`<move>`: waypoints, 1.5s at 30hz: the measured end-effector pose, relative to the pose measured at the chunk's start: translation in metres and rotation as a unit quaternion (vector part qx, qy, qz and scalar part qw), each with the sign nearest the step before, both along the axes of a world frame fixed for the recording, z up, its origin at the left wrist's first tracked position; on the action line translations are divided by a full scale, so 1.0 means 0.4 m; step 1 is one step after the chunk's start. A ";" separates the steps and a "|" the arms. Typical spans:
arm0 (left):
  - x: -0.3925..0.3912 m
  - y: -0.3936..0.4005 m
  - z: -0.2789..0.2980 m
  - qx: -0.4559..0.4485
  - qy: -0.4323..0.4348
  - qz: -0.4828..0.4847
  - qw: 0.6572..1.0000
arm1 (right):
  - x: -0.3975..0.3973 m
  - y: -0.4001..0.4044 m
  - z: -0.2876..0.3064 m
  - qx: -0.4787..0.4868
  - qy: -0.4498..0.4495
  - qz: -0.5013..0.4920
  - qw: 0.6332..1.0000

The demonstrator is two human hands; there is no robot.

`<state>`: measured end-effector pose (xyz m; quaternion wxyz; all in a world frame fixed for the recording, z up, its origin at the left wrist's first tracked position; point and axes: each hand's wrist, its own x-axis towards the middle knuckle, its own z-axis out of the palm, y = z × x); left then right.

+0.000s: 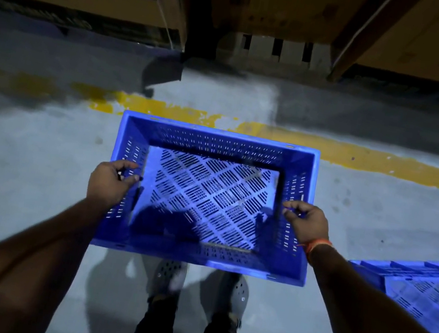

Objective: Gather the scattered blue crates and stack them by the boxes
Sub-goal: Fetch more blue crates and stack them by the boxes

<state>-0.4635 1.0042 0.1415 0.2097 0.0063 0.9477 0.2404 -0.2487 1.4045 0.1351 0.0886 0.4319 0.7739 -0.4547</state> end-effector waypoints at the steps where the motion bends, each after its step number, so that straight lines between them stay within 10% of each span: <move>1: -0.004 -0.002 -0.020 0.001 0.002 -0.003 1.000 | -0.006 0.000 -0.012 0.009 -0.005 0.007 1.000; 45: 0.006 0.019 -0.104 -0.046 0.028 -0.031 0.998 | 0.024 0.013 -0.054 0.148 -0.033 0.037 0.988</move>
